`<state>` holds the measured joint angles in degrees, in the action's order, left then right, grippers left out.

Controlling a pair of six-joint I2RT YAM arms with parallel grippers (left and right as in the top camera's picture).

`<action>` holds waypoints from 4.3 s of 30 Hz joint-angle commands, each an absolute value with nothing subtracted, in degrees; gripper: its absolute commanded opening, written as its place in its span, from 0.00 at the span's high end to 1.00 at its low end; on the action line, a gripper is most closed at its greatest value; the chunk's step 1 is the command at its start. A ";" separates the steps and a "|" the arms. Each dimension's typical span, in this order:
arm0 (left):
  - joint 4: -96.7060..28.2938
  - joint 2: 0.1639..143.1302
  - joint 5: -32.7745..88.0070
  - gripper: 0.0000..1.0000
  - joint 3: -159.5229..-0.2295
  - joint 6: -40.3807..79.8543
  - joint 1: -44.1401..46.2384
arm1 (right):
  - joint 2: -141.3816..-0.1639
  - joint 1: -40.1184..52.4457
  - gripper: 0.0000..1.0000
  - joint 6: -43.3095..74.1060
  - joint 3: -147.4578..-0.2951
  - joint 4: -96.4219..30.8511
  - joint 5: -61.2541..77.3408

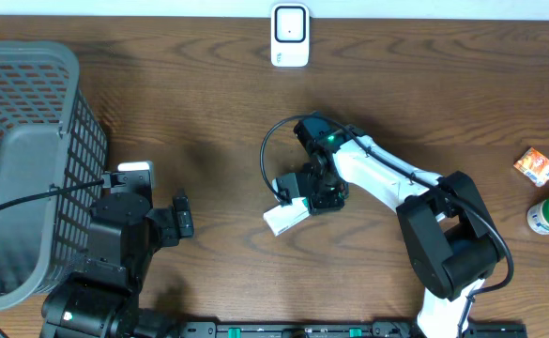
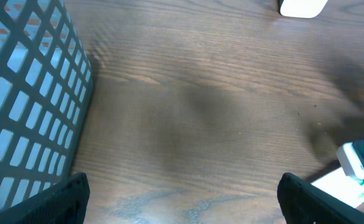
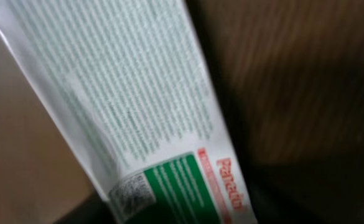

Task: Scan the item barcode
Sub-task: 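Lift the Panadol box and turn it toward the scanner, then hold the Panadol box barcode in front of the scanner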

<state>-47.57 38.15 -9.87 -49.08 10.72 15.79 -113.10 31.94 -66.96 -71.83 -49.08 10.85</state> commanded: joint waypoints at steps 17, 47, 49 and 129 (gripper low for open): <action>-47.55 38.11 -10.79 0.04 -49.39 11.05 15.66 | -117.32 34.37 0.14 -74.46 -69.63 -49.50 11.53; -47.55 38.11 -10.79 0.04 -49.39 11.05 15.66 | -117.23 36.21 0.65 -57.01 -71.70 -52.12 29.50; -47.55 38.11 -10.79 0.04 -49.39 11.05 15.66 | -117.23 36.21 0.63 -54.52 -72.40 -52.10 31.11; -47.55 38.11 -10.79 0.04 -49.39 11.05 15.66 | -117.58 17.85 0.79 -23.70 -91.22 -16.23 -6.48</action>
